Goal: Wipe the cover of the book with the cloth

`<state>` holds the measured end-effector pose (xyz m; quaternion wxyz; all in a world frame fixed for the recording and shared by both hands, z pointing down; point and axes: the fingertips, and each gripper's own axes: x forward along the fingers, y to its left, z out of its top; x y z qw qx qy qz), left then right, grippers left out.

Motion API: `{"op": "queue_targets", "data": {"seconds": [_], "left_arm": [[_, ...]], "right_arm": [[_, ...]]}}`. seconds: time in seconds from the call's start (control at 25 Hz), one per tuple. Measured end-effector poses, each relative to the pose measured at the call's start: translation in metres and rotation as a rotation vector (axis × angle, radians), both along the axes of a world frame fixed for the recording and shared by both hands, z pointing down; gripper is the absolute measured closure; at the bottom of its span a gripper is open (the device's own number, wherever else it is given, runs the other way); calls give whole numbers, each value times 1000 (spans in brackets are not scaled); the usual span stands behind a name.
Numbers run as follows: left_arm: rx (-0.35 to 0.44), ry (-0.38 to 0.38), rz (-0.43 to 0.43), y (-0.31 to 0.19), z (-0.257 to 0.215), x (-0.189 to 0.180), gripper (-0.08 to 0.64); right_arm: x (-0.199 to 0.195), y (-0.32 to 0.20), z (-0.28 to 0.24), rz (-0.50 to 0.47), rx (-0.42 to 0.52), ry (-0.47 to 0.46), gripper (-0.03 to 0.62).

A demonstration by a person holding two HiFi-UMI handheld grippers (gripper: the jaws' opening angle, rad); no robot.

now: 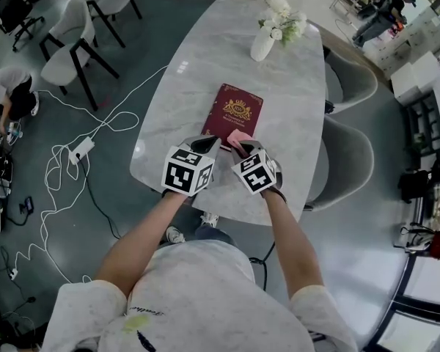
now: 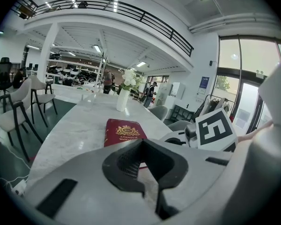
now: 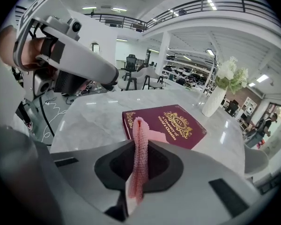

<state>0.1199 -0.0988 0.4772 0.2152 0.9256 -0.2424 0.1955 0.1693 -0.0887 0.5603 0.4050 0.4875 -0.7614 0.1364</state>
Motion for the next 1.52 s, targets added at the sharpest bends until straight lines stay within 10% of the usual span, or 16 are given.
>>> {"op": "queue_targets", "data": {"seconds": [1.52], "left_arm": [[-7, -17, -117, -64, 7, 31, 554]], "right_arm": [[48, -126, -71, -150, 176, 54, 572]]}}
